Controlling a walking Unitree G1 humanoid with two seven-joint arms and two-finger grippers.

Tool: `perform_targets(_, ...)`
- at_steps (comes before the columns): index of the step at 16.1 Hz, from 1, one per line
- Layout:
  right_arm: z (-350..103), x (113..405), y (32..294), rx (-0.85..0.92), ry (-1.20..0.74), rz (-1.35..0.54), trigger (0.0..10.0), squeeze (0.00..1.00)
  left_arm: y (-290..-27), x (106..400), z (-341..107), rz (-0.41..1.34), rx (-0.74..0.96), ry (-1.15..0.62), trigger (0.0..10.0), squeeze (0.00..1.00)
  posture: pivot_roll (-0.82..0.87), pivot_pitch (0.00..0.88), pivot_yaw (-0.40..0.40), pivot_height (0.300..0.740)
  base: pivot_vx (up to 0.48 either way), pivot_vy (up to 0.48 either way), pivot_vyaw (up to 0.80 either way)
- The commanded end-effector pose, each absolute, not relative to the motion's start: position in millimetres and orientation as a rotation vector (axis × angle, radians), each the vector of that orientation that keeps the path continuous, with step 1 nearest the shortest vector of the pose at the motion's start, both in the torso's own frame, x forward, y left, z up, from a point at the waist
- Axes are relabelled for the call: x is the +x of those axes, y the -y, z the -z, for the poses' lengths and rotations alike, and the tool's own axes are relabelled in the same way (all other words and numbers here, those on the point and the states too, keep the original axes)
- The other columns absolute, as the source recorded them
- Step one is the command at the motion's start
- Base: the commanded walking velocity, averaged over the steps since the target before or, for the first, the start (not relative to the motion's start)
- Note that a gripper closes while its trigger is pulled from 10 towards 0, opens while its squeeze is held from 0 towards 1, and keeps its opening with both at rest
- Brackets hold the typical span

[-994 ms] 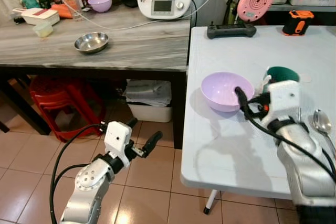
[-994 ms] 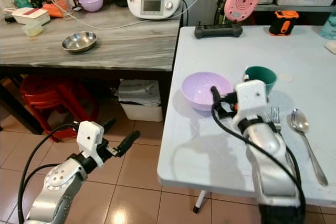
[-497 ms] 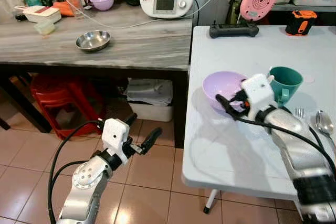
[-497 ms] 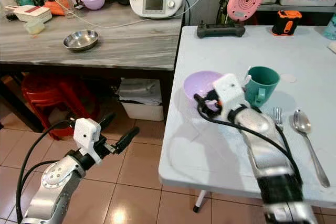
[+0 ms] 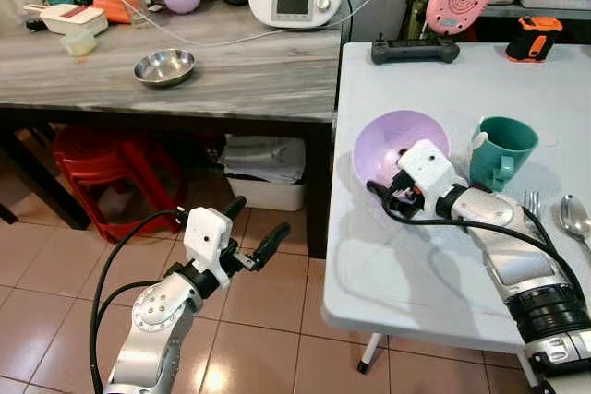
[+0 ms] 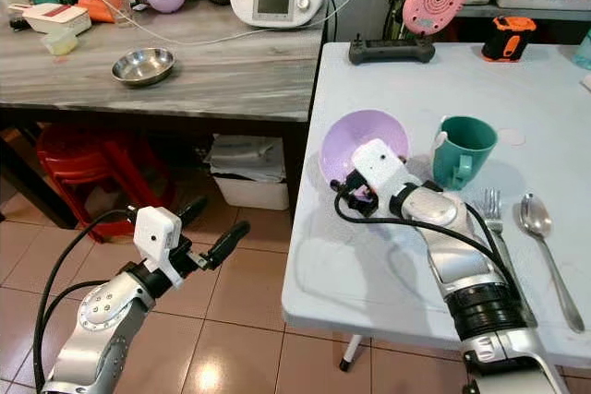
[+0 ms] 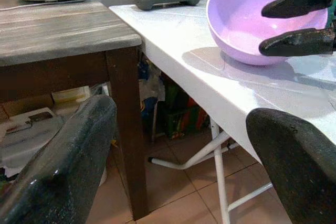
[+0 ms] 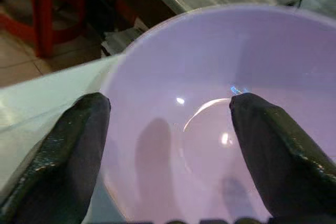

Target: Setting the table

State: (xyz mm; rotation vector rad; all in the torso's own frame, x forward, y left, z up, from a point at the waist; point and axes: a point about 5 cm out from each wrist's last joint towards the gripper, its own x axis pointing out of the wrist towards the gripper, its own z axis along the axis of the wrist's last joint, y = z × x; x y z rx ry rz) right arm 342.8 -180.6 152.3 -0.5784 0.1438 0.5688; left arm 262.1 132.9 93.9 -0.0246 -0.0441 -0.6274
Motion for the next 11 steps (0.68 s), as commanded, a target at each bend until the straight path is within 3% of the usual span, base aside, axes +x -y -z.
perform_targets(1, -163, 346, 172, -0.605, -0.086, -0.59, 10.0, 0.0, -136, 264, -95, 0.62, -0.009, 0.047, 10.0, 0.0, -0.12, 0.093, 0.073, 0.74, 0.0, 0.0, 0.0)
perform_targets(8, -187, 345, 182, -0.615, 0.046, -0.438, 10.0, 0.0, -137, 267, -97, 0.586, -0.01, 0.061, 10.0, 0.0, -0.12, 0.095, 0.074, 0.74, 0.0, 0.0, 0.0)
perform_targets(11, -181, 348, 187, -0.669, 0.01, -0.426, 10.0, 0.0, -131, 269, -97, 0.616, -0.027, 0.058, 10.0, 0.0, -0.13, 0.09, 0.075, 0.74, 0.0, 0.0, 0.0)
